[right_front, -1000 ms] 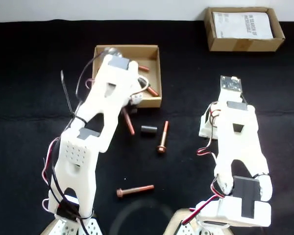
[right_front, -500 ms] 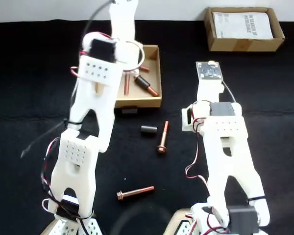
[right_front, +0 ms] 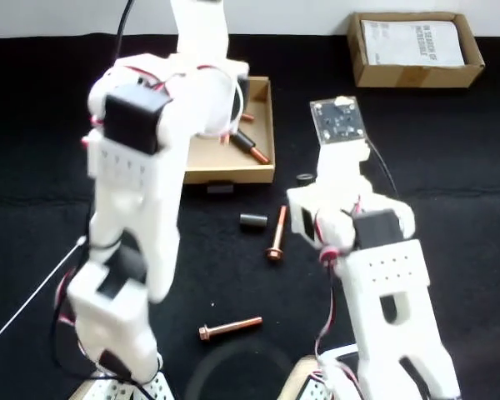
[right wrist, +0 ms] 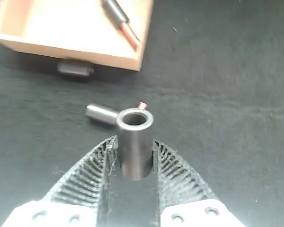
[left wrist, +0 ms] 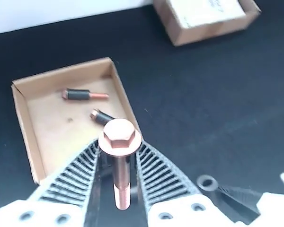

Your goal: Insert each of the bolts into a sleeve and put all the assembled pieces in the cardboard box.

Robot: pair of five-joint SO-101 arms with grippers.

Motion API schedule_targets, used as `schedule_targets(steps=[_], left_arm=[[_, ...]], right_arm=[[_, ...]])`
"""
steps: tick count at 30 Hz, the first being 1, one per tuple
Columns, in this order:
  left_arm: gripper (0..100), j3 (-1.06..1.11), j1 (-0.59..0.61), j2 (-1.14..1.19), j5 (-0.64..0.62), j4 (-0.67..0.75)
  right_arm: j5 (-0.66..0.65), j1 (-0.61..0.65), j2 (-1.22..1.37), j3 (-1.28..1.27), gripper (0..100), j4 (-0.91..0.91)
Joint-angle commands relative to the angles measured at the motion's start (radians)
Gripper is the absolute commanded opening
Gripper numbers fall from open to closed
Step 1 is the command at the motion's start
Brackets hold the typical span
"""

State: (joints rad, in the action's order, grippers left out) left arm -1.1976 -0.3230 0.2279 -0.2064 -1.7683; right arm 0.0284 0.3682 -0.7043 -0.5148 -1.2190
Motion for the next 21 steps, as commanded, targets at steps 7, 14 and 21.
schedule_targets(steps=[7,14,21], left_arm=[[1,0.748,-0.062,-0.624,0.002,0.141],[1,1.187,-0.104,-0.888,0.0,0.496],[1,1.543,-0.199,-1.092,0.0,0.865]], right_arm=[[-0.005,0.125,-0.305,0.012,0.9,-0.09],[-0.006,0.171,-0.539,-0.289,0.9,0.035],[-0.002,0.171,-0.782,-0.611,0.9,0.3]])
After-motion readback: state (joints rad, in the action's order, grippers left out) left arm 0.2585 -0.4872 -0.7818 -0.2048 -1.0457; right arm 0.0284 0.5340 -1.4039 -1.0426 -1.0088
